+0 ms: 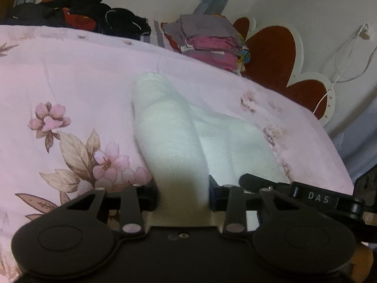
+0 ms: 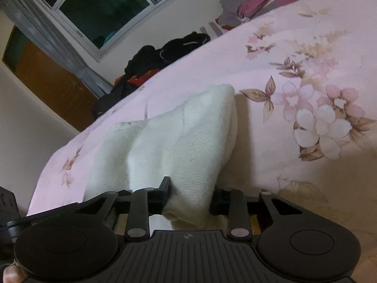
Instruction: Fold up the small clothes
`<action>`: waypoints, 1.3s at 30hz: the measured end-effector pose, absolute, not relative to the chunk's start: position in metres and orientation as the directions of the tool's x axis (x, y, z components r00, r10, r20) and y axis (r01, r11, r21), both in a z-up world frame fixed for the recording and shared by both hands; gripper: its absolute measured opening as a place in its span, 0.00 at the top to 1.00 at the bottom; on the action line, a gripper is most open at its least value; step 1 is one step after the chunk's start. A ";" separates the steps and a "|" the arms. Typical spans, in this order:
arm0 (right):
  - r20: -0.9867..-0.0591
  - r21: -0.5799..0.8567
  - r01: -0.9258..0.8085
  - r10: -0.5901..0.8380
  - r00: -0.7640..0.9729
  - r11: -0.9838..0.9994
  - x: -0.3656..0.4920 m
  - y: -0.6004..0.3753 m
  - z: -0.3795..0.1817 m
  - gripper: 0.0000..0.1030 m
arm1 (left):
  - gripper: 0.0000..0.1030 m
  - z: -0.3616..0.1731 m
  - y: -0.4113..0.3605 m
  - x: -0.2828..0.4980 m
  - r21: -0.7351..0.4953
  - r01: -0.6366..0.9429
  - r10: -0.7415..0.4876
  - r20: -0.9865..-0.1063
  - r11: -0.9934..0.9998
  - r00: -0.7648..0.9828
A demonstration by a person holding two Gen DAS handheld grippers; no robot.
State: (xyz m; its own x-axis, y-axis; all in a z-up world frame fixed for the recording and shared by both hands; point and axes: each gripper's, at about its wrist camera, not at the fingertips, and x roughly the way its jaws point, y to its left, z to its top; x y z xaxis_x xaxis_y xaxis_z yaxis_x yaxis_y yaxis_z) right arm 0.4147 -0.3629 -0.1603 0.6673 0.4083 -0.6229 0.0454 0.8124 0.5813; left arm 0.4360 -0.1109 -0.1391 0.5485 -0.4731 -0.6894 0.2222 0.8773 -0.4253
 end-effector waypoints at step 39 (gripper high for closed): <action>-0.617 0.560 -0.092 0.488 0.617 0.824 0.416 0.093 -0.147 0.71 | 0.62 -0.119 0.305 0.424 -0.289 0.139 -0.310 -0.716 0.947 0.626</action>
